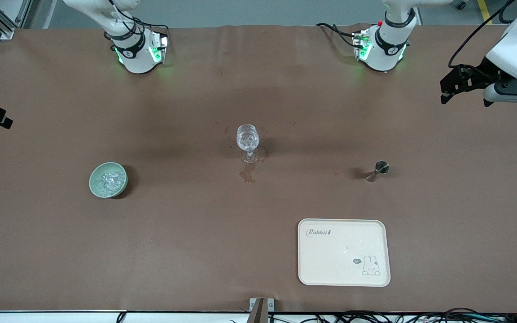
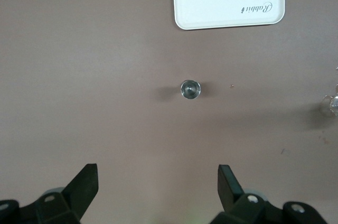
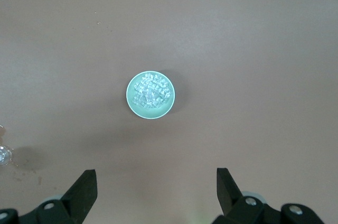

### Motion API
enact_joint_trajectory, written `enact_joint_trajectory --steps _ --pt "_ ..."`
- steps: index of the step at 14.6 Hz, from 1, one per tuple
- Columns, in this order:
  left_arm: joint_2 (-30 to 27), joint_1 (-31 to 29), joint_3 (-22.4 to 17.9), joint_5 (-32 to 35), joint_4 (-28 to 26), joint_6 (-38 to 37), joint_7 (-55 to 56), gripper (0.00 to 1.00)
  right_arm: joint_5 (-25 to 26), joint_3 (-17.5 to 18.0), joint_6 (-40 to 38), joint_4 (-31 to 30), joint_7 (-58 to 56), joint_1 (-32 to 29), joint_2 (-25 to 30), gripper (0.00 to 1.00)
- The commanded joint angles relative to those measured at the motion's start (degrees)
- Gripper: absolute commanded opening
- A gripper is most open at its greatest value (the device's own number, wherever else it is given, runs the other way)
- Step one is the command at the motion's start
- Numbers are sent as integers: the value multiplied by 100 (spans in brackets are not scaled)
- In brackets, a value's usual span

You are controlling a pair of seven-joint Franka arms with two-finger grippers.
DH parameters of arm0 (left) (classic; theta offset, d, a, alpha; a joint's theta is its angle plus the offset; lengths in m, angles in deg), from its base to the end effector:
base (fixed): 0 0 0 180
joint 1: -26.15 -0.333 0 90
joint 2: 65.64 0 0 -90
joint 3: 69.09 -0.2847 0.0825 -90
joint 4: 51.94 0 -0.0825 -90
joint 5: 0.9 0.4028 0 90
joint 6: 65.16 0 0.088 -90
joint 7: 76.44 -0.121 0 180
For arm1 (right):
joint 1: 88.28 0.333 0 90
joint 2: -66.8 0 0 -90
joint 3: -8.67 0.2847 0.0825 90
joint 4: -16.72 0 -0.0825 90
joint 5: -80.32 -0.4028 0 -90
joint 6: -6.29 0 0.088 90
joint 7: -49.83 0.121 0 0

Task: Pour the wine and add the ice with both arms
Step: 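Reach the right gripper to the ice bowl while the left gripper reaches the jigger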

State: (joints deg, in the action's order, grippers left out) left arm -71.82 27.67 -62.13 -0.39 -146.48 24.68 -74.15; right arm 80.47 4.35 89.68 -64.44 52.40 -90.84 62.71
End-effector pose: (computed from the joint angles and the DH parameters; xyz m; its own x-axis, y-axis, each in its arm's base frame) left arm 0.5367 -0.0821 0.5998 0.9939 -0.1074 0.0259 -0.1069 -0.9941 -0.0209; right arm 0.5771 -0.0684 0.6030 0.9859 -0.1644 -0.0319 -0.1642 -0.9864 0.0094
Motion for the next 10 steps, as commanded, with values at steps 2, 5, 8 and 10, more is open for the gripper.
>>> enact_joint_trajectory --steps 2,5,8,10 --pt "265 15 -11 28 346 -160 -54 100 -85 72 -24 -111 -107 -105 118 100" --pt "897 -46 -81 28 812 -151 -62 100 -85 72 -24 -111 -125 -105 118 100" --pt "1276 -624 -266 -51 963 -116 -115 100 -94 72 -24 -111 -178 -114 110 100" --pt "1687 -1038 -274 -60 936 -160 -133 100 -94 72 -16 -102 -589 -96 92 100"
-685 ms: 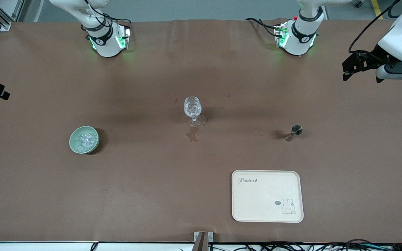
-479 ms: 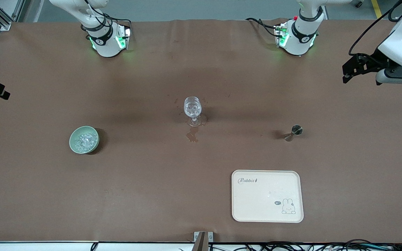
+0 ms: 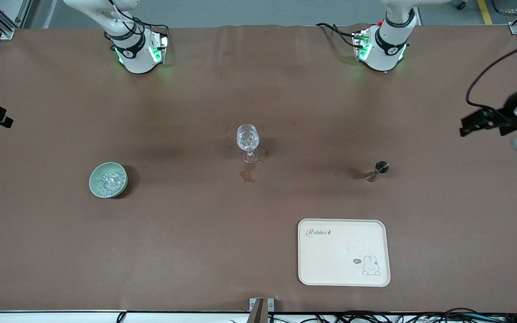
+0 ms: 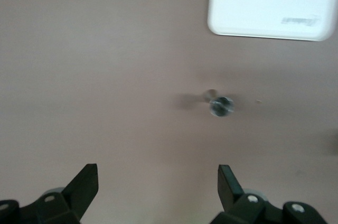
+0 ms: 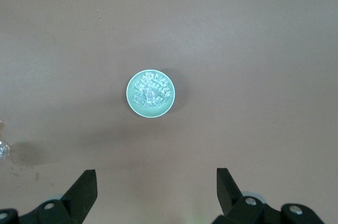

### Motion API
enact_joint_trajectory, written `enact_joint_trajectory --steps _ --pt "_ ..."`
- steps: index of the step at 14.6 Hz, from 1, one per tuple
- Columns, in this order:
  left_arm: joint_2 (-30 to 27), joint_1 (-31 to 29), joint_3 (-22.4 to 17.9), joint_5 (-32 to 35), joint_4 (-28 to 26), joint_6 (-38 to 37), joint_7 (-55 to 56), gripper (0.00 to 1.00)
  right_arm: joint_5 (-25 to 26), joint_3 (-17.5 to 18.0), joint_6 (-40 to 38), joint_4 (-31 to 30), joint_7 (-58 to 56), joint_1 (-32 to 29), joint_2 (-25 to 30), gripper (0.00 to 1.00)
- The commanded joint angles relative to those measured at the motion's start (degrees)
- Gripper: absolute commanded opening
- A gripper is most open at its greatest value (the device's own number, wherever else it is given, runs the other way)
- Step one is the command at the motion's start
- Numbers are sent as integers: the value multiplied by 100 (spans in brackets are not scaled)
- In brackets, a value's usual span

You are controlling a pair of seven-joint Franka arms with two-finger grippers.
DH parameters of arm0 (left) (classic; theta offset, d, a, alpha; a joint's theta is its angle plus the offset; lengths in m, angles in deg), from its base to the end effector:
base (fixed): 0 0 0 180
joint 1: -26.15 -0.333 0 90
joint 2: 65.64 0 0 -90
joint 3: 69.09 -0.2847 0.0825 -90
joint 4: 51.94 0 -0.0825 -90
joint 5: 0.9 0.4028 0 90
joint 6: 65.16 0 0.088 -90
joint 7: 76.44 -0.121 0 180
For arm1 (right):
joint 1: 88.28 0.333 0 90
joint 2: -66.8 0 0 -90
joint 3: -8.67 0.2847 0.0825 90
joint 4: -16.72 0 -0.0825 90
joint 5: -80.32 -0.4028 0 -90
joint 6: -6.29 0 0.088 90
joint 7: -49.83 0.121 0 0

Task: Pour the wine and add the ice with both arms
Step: 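Reach the right gripper to the ice bowl while the left gripper reaches the jigger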

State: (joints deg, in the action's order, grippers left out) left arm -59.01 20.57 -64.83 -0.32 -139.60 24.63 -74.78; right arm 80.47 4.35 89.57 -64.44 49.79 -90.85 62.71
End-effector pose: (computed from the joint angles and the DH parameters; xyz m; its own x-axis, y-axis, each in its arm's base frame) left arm 0.6006 0.0171 0.5311 0.9956 0.0518 -0.0781 0.0516 -0.9987 -0.0038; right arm 0.5769 -0.0685 0.6028 0.9922 -0.1195 -0.0342 -0.1193 -0.9928 0.0080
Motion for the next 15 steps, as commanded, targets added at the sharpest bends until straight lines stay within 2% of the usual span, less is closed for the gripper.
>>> enact_joint_trajectory --steps 1,4,7,12,15 --pt "592 -659 4 -128 258 -146 9 100 -103 81 13 -110 -452 -77 40 100" --pt "1242 -1390 -4 -962 231 -137 97 100 -252 90 336 -346 -733 -60 -373 100" --pt "2033 -1822 4 -1533 240 -146 316 99 -296 99 1503 -1407 -962 -33 -418 100" --pt "3193 -1841 13 -2772 82 -373 1423 93 -296 98 3744 -3254 -1411 -25 -444 100" --pt "3660 -1735 31 -3537 -251 -489 1679 90 -296 99 4441 -3591 -1710 10 -838 100"
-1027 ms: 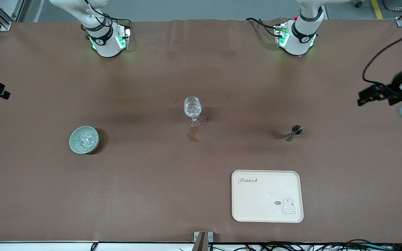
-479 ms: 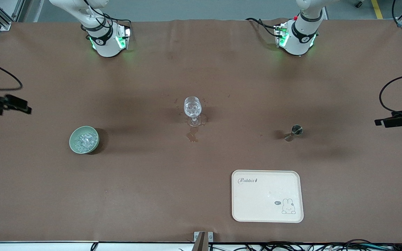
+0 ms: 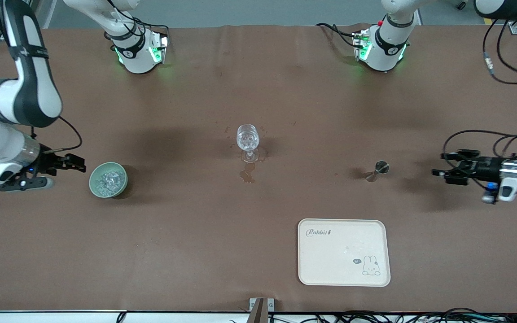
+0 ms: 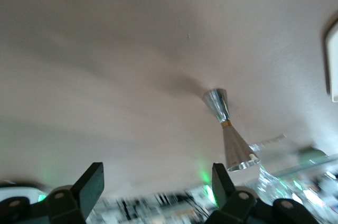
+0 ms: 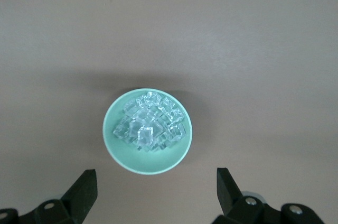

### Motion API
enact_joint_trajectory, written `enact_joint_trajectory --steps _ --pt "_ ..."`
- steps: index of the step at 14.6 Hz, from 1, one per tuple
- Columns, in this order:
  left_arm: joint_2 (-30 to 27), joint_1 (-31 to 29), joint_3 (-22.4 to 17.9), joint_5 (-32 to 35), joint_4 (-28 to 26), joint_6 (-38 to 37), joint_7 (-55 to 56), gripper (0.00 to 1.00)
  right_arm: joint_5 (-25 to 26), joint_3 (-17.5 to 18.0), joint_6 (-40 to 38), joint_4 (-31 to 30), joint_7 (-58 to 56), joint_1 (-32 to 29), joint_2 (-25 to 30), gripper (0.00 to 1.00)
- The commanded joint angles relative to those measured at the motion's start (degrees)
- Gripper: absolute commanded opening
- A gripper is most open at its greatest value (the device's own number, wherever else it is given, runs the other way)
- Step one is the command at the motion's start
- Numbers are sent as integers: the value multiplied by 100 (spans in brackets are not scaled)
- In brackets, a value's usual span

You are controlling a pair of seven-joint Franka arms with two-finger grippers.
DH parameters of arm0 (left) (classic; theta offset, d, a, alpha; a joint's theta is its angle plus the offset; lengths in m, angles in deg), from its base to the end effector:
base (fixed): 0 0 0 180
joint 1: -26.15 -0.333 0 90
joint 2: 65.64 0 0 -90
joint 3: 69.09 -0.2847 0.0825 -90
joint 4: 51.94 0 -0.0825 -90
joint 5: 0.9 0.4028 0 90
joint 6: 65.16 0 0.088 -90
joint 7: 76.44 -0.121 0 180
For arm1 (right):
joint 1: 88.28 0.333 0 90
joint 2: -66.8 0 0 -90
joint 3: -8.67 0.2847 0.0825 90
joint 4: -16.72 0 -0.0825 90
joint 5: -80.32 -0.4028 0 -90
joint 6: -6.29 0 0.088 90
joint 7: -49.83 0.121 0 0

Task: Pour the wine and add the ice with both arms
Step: 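Grasp an ice cube with the right gripper while the left gripper grasps the jigger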

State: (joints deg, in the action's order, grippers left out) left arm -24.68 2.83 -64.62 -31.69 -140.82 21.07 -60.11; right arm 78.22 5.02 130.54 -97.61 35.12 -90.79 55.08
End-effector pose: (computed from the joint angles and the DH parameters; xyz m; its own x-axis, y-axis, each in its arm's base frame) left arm 0.5918 0.1368 0.1690 0.5150 0.3676 -0.7744 0.7693 -0.5967 0.2284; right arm 0.5938 -0.0618 0.3012 0.9913 0.1292 -0.0258 0.1285 -0.9914 -0.0240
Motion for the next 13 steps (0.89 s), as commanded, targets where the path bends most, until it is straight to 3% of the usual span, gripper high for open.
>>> enact_joint_trajectory --steps 1,5,10,13 --pt "376 91 27 -593 -156 -141 239 90 -71 31 476 -282 -251 31 -215 100" --pt "684 381 27 -981 -157 -71 686 90 -71 31 1740 -887 -286 277 -532 97" --pt "807 672 18 -1342 -165 -1 1161 88 -63 31 2015 -950 -453 260 -744 72" --pt "887 698 18 -1369 -174 140 1171 88 -54 31 2033 -1003 -497 286 -814 64"
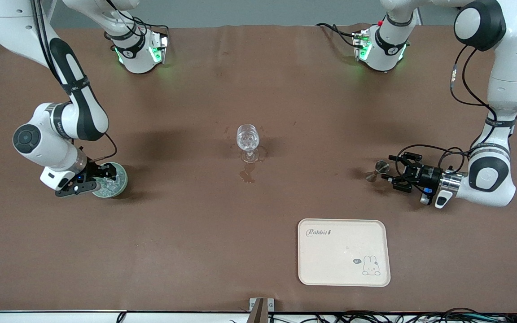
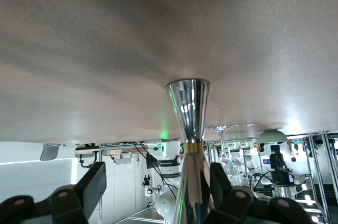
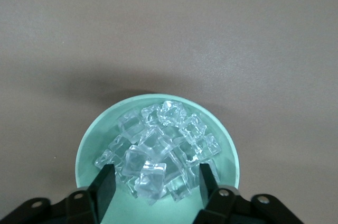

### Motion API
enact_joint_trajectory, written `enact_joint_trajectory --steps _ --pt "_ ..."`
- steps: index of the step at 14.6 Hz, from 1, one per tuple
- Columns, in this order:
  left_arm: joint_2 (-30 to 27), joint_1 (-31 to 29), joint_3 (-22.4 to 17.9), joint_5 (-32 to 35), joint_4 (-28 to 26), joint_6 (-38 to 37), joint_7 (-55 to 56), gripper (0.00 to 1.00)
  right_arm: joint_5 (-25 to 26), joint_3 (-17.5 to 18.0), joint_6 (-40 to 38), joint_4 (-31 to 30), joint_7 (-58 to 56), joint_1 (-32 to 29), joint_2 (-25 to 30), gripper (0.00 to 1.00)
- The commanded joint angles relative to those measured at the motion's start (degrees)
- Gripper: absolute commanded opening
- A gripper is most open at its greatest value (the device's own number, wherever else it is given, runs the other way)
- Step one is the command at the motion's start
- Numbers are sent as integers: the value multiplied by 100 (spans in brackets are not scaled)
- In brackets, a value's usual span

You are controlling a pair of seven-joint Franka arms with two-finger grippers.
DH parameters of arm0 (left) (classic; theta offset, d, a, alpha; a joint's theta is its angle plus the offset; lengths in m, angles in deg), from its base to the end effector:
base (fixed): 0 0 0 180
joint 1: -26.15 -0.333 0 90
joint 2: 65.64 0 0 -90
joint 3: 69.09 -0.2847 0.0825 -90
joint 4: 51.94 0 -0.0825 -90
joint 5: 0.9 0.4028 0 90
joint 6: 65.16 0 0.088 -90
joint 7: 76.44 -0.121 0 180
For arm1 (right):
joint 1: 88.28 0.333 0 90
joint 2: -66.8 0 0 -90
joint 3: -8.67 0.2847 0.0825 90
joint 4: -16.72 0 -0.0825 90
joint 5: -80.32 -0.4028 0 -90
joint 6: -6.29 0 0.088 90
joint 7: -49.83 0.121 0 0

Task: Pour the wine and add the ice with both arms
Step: 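Grasp an ice cube with the right gripper while the left gripper grasps the jigger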

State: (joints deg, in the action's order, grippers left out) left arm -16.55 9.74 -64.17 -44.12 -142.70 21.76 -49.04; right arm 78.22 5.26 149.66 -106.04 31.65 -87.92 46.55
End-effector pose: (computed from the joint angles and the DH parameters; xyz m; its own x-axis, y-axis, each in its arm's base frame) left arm 0.5831 0.0318 0.0884 0.2422 0.3069 -0.9204 0.8781 -0.4727 0.0735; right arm 0.5722 -0.0315 0.1794 0.9717 0.2362 0.0072 0.2362 -0.9717 0.0008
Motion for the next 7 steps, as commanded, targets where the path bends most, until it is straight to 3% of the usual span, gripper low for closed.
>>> enact_joint_trajectory --steps 1,7 --pt "74 7 -26 -125 14 88 81 88 -54 7 121 -178 -203 -2 30 64" --pt "197 59 -26 -196 22 220 283 86 -54 7 139 -205 -326 -10 -5 58"
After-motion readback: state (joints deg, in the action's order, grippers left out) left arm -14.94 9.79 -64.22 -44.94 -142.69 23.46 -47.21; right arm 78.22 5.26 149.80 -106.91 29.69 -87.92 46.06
